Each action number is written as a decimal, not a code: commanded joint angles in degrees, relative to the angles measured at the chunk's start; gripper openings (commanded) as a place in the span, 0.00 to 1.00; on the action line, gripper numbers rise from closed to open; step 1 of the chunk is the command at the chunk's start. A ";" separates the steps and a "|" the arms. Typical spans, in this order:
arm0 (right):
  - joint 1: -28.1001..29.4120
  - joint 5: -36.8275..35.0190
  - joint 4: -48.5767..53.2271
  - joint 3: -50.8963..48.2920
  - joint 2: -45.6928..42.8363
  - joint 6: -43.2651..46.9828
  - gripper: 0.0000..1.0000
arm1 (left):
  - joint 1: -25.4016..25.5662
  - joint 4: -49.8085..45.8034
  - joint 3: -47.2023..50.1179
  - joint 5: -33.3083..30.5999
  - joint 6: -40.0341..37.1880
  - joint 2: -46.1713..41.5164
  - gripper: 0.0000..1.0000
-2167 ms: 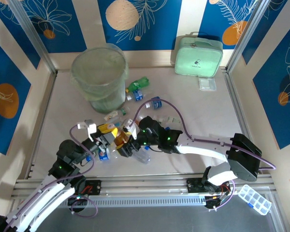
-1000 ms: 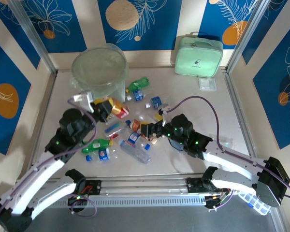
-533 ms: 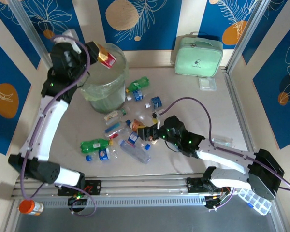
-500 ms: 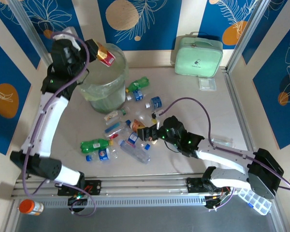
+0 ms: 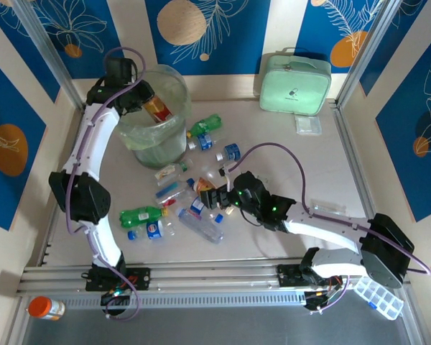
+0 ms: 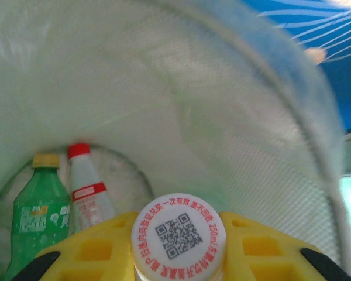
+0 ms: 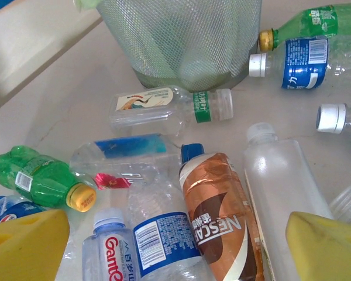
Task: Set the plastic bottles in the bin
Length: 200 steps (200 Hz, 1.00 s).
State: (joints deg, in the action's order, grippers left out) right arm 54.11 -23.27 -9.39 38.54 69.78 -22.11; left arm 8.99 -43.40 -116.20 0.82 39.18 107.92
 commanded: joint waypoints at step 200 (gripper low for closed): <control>4.86 -18.50 1.13 2.32 -0.13 2.97 0.99 | -0.48 -3.10 2.03 4.77 2.53 1.76 0.75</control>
State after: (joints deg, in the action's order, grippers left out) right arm 57.60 -34.09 -7.42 39.35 71.09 -20.10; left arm 8.99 -45.76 -113.60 4.16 41.76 114.52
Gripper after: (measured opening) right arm 0.990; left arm 0.743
